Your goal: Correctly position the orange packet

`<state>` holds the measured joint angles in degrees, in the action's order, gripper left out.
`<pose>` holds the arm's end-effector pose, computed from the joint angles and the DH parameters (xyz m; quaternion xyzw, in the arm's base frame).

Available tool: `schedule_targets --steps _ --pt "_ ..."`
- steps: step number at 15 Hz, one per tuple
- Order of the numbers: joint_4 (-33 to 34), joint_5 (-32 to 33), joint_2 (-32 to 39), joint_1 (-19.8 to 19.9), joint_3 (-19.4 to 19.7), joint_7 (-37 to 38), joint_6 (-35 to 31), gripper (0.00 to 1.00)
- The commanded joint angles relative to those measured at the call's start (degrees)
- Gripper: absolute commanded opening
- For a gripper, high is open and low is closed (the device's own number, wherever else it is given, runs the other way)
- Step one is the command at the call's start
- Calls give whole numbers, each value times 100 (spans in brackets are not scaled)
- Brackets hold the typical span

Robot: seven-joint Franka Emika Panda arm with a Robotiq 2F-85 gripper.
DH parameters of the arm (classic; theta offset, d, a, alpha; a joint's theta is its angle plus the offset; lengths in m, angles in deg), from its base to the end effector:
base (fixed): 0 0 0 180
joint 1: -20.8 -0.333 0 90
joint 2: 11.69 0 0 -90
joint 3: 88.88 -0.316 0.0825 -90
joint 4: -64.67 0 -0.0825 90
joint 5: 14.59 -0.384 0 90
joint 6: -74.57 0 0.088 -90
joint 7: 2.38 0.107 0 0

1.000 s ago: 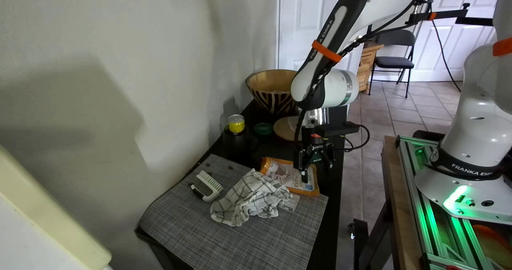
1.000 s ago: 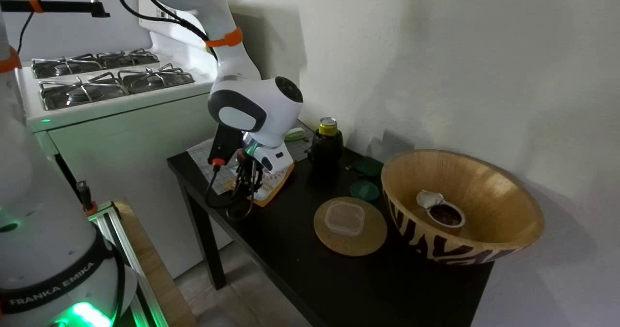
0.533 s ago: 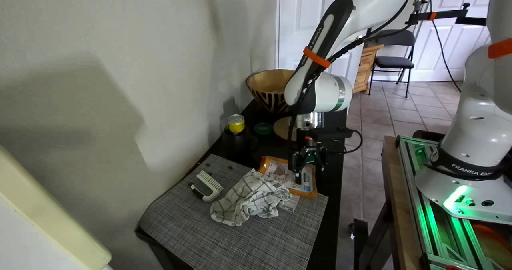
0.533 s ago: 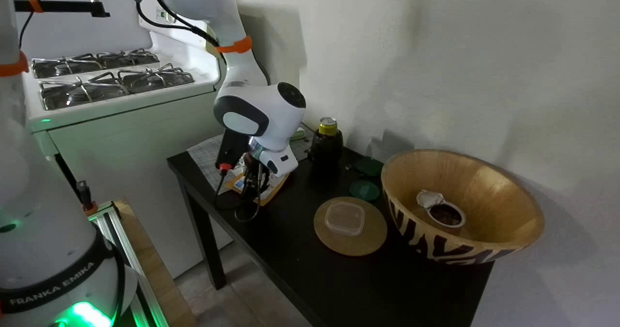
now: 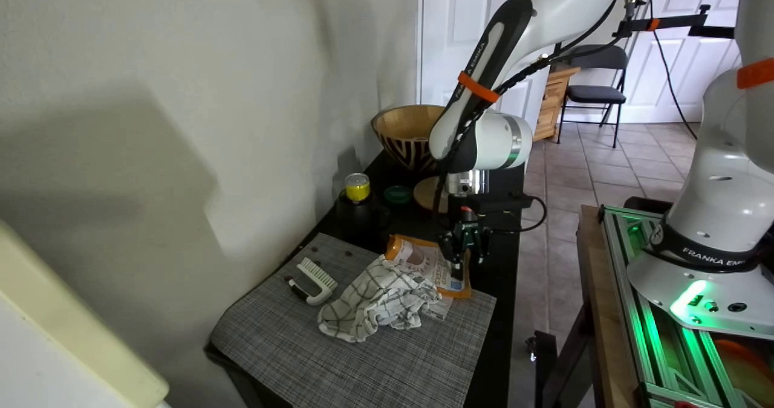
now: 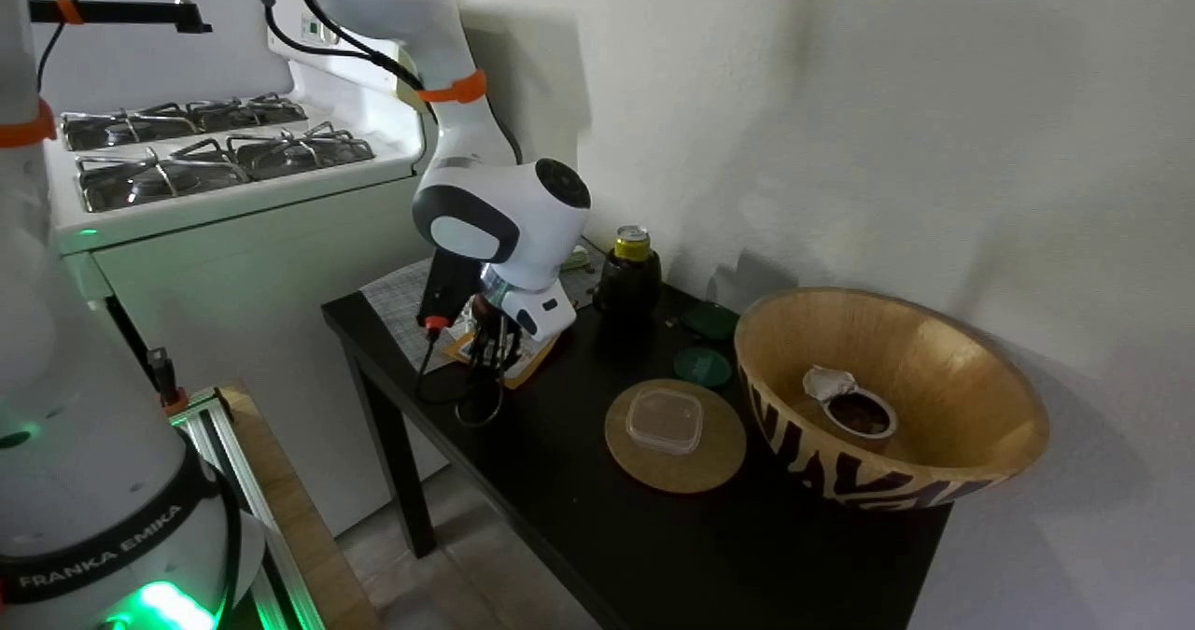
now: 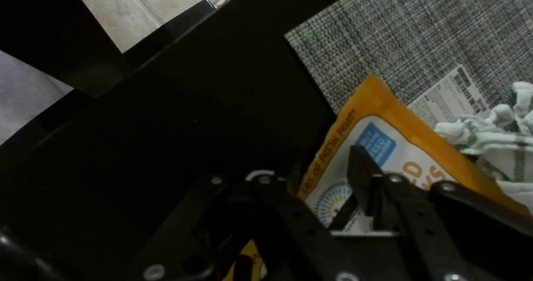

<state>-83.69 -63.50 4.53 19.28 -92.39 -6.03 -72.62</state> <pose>0.3952 0.0251 0.1353 -0.9239 0.3087 0.1425 0.1754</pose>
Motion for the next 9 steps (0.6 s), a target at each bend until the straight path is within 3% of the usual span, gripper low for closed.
schedule_targets --steps 1,5,9 --pt "17 -138 32 23 -130 -109 -121 66" --pt "-83 81 -144 -44 -44 529 45 97" --pt "-99 682 -38 -166 136 1666 222 100"
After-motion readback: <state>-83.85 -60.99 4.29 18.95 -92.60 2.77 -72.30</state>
